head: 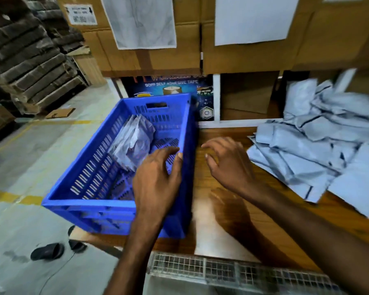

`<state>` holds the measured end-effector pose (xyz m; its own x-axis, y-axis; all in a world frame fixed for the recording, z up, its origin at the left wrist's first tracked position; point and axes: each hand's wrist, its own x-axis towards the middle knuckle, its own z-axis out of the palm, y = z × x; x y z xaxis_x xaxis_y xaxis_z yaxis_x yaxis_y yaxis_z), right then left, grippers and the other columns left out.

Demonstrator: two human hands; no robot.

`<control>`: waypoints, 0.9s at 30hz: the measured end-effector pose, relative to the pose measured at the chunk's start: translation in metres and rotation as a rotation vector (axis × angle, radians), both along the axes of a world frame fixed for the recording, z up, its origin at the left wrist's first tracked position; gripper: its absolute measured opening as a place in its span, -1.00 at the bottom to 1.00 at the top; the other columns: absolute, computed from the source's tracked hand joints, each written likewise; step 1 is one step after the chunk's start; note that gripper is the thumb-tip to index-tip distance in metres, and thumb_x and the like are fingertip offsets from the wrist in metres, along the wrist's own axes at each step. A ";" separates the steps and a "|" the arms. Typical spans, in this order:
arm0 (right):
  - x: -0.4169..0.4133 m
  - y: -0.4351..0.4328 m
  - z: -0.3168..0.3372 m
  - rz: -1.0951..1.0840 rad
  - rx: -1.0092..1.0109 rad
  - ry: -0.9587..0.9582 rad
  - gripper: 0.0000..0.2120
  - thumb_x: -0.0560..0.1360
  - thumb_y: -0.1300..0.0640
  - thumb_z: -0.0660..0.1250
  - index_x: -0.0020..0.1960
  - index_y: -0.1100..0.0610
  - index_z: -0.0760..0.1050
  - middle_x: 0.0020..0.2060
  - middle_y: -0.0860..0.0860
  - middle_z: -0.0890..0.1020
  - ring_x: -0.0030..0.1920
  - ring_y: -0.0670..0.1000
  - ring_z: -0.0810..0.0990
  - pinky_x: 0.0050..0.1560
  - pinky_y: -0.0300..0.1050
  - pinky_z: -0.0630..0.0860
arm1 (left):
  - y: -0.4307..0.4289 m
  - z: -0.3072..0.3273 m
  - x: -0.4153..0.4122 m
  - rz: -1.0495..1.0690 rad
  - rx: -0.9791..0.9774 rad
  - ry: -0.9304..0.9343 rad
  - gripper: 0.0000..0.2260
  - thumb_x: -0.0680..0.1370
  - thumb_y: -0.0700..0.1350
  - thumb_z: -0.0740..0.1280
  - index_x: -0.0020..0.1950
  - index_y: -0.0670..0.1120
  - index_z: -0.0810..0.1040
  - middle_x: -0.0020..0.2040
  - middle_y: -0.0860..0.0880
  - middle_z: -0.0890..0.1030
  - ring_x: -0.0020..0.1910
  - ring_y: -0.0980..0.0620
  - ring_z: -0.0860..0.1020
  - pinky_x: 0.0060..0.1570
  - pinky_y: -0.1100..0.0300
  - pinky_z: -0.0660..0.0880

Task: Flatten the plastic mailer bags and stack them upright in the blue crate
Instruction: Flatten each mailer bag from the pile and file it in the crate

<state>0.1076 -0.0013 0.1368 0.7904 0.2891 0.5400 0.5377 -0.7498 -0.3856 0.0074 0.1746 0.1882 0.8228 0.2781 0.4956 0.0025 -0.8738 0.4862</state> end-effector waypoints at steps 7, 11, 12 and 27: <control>-0.005 -0.129 -0.037 -0.010 0.009 0.135 -0.79 0.51 0.11 0.38 0.14 -0.02 0.60 0.11 -0.09 0.63 0.14 0.02 0.54 0.11 0.04 0.48 | -0.113 -0.045 0.010 -0.022 -0.048 0.027 -0.80 0.66 0.11 0.31 0.20 0.09 0.63 0.14 0.13 0.67 0.13 0.06 0.60 -0.02 0.06 0.54; 0.015 -0.192 -0.053 -0.060 -0.038 0.191 -0.74 0.47 0.15 0.40 0.15 0.02 0.62 0.12 -0.02 0.65 0.17 0.09 0.55 0.15 0.09 0.50 | -0.153 -0.111 0.027 -0.072 -0.023 0.213 -0.80 0.63 0.05 0.33 0.21 0.05 0.62 0.12 0.03 0.69 0.11 -0.06 0.62 -0.02 0.06 0.53; 0.022 -0.207 -0.057 -0.073 -0.057 0.203 -0.73 0.47 0.15 0.40 0.16 0.03 0.62 0.14 0.00 0.65 0.19 0.11 0.54 0.17 0.09 0.49 | -0.162 -0.128 0.031 -0.084 -0.014 0.271 -0.78 0.62 0.04 0.33 0.23 0.04 0.62 0.13 0.00 0.69 0.12 -0.08 0.62 0.00 0.06 0.52; 0.123 -0.251 -0.087 -0.178 -0.346 0.273 -0.38 0.66 -0.25 0.07 0.60 0.05 0.17 0.46 0.11 0.37 0.40 0.19 0.34 0.35 0.16 0.27 | -0.205 -0.202 0.058 -0.238 0.220 0.504 -0.39 0.65 0.37 -0.03 0.66 0.17 0.13 0.67 0.17 0.08 0.65 0.10 -0.03 0.56 0.03 0.02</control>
